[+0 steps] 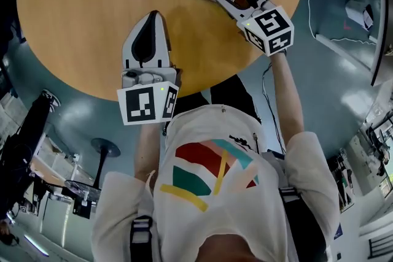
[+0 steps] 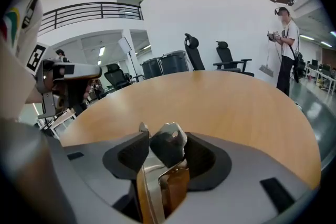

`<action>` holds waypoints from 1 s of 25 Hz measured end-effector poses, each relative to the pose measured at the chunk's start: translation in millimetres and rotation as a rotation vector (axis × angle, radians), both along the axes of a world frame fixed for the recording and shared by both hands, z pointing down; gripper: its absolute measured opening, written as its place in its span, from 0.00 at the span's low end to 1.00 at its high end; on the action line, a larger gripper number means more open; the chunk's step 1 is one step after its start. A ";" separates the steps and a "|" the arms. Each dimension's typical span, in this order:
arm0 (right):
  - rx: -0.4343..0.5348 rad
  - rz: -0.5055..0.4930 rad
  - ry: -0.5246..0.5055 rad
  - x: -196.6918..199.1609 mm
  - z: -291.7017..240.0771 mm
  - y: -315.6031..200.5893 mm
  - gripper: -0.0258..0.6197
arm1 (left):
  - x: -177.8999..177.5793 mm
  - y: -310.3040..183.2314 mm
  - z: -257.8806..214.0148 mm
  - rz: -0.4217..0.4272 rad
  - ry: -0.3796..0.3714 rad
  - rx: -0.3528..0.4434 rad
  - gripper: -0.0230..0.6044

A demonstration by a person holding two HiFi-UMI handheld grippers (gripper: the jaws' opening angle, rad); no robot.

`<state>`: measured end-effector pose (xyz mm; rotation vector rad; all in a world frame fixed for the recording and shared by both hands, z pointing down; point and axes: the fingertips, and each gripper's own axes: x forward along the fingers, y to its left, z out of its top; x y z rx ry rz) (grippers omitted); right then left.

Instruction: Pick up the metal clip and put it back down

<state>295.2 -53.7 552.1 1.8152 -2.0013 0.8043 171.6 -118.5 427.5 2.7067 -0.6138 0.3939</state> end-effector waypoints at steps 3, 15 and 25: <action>0.004 -0.052 0.019 -9.7 2.4 1.2 0.37 | 1.6 3.2 6.0 -0.005 -0.007 -0.002 0.11; 0.078 -0.052 0.115 -30.5 -29.7 10.4 0.16 | -8.4 9.9 -11.0 -0.045 0.010 0.032 0.11; 0.370 0.108 0.235 -32.2 -202.5 5.9 0.15 | -30.5 9.6 -131.8 -0.096 0.185 0.208 0.11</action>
